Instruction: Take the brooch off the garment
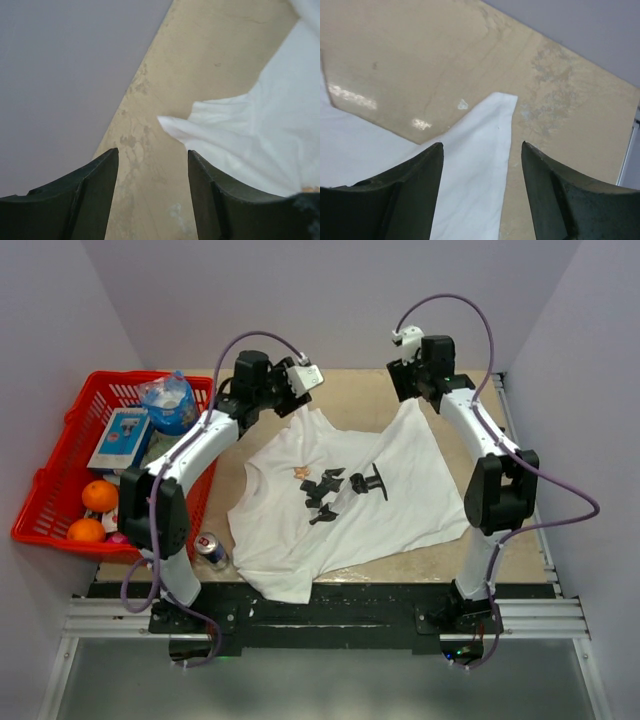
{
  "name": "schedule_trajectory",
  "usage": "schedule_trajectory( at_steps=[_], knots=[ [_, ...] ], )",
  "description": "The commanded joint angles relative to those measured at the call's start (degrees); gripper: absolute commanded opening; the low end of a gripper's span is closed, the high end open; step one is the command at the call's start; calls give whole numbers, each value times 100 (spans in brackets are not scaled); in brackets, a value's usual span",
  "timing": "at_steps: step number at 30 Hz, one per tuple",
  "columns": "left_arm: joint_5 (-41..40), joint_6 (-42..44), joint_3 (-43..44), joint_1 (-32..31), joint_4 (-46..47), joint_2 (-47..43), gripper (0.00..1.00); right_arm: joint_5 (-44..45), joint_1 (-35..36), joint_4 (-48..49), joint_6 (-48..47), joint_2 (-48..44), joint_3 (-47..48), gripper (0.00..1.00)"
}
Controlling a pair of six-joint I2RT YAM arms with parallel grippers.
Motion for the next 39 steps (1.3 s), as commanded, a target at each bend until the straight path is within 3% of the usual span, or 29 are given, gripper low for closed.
schedule_trajectory(
  at_steps=[1,7,13,21,31,39],
  knots=[
    [1208,-33,-640,23,-1104,-624,61,-869,76,-126,-45,-348,-88,63],
    [1535,-734,-246,23,-2494,43,42,-1494,182,-285,-2,-146,-27,56],
    [1264,-921,-631,-39,-2548,316,36,-1661,313,-285,218,101,96,52],
    [1403,-824,80,-39,-3180,1055,20,-1723,428,-293,218,145,167,50],
    [1641,-903,80,-48,-3312,1152,22,-1609,437,-329,139,312,-140,50],
    [1624,-999,115,-197,-3233,1380,18,-1591,437,-320,174,277,-299,50]
  ],
)
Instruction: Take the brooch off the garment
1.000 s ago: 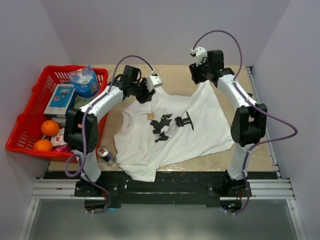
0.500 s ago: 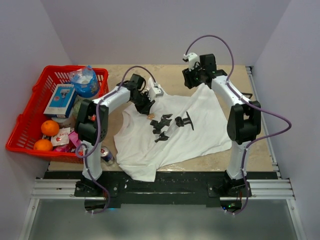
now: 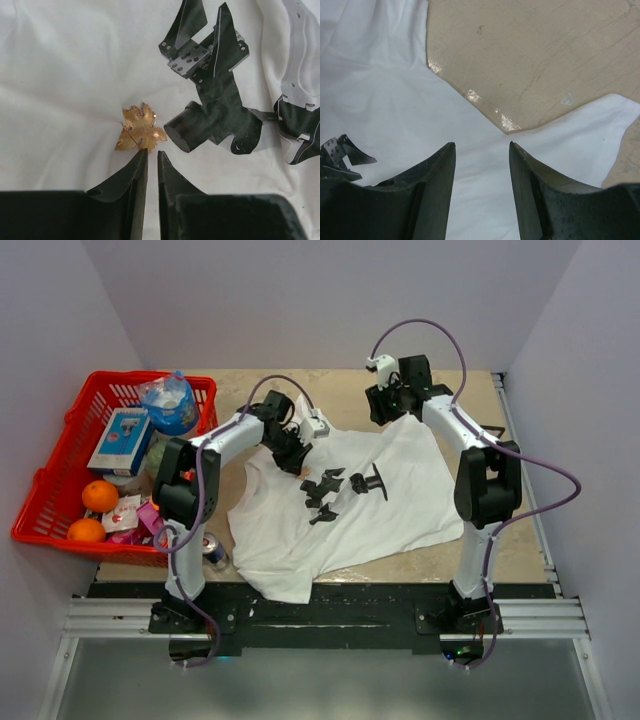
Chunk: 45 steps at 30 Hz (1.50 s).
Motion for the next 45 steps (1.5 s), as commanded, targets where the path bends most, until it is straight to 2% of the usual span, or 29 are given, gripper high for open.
schedule_trajectory(
  at_steps=[1,7,14,28,33,40,45],
  knots=[
    [150,-141,218,-138,52,207,18,15,4,61,28,10,-4,50],
    [-245,-369,323,-252,280,338,15,68,13,34,-16,-43,-57,50],
    [-368,-378,429,-279,254,409,0,103,13,78,28,-131,-206,50],
    [-790,-545,288,-270,254,-31,0,77,13,34,-8,-131,-285,50],
    [-975,-641,341,-270,298,22,4,42,4,8,-8,-131,-294,51],
    [-501,-738,464,-148,421,-303,5,42,4,25,1,-157,-382,51],
    [-316,-695,508,-15,281,-154,6,-2,30,17,19,-157,-356,52]
  ],
)
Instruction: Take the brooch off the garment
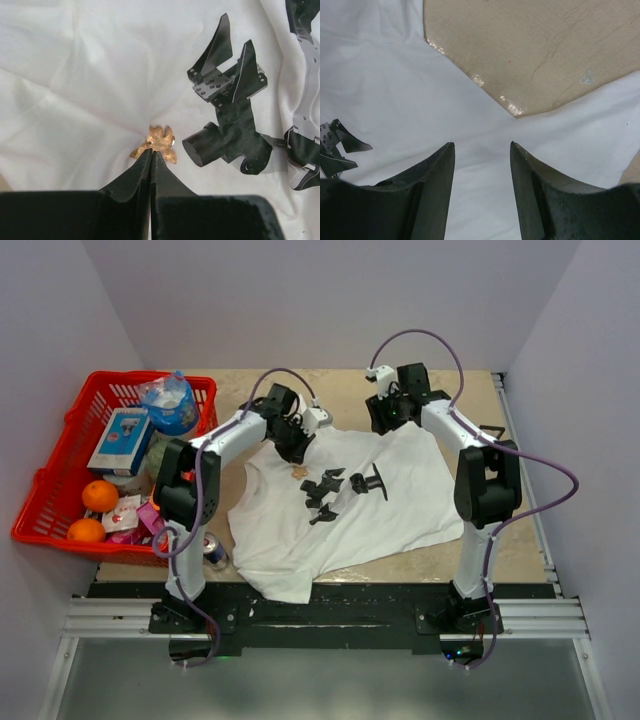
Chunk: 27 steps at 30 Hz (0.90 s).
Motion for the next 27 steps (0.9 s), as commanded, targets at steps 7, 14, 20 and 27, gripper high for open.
schedule_trajectory(
  at_steps=[7,14,20,27],
  knots=[
    [163,-179,158,164,130,-138,15,-44,74,-16,23,-124,108,53],
    [259,-30,149,164,-1,11,12,-9,100,-26,32,-150,73,55],
    [242,-65,79,129,7,73,16,18,144,-17,23,-151,55,59],
    [224,-4,-35,-3,34,82,16,27,136,10,41,-177,-6,59]
  ],
)
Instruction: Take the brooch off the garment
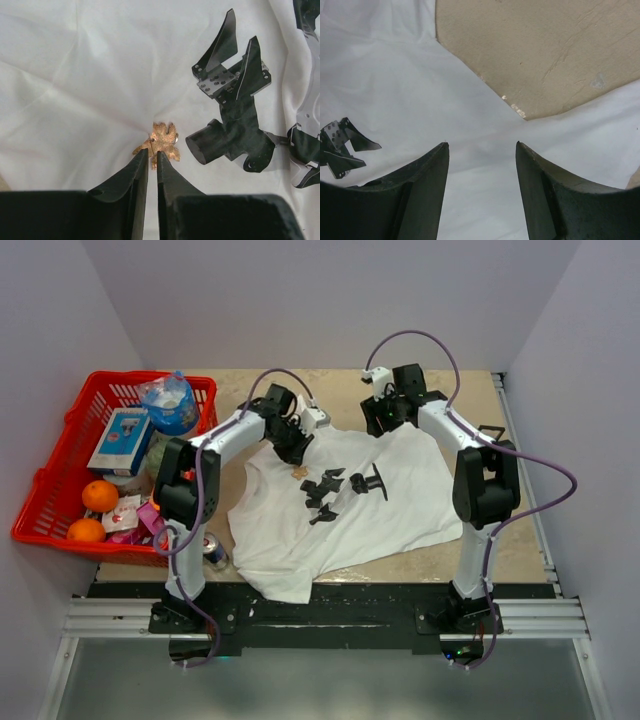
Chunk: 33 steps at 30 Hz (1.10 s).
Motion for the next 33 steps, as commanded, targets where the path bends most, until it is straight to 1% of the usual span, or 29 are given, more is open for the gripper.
schedule_trajectory(
  at_steps=[1,4,8,11,15,18,23,27,30,33],
  knots=[
    [62,34,-64,-173,40,40,15,24,22,51,39,-186,-4,59],
    [-324,34,-178,-340,233,-135,17,234,22,68,30,-256,-232,60],
    [-579,-194,-90,-350,330,-224,17,613,-48,42,-146,-265,-785,58],
    [-851,-212,-108,-350,339,-285,17,841,-180,112,-23,-379,-1180,57],
    [-1028,-221,-134,-350,339,-294,17,1210,-268,139,21,-598,-1550,58],
    [-1194,-230,-187,-350,313,-189,18,1386,-469,86,117,-678,-1779,59],
    [-1195,-256,-266,-350,374,-285,19,1703,-777,-98,-5,-924,-2034,60],
    [-1239,-256,-284,-349,365,-285,20,1756,-1234,-274,-32,-959,-2192,59],
    [-1230,-256,-266,-350,365,-303,21,1712,-1288,-405,-93,-924,-2254,59],
    [-1177,-247,-257,-349,313,-329,21,1423,-1288,-406,-32,-1090,-2228,58]
  ],
)
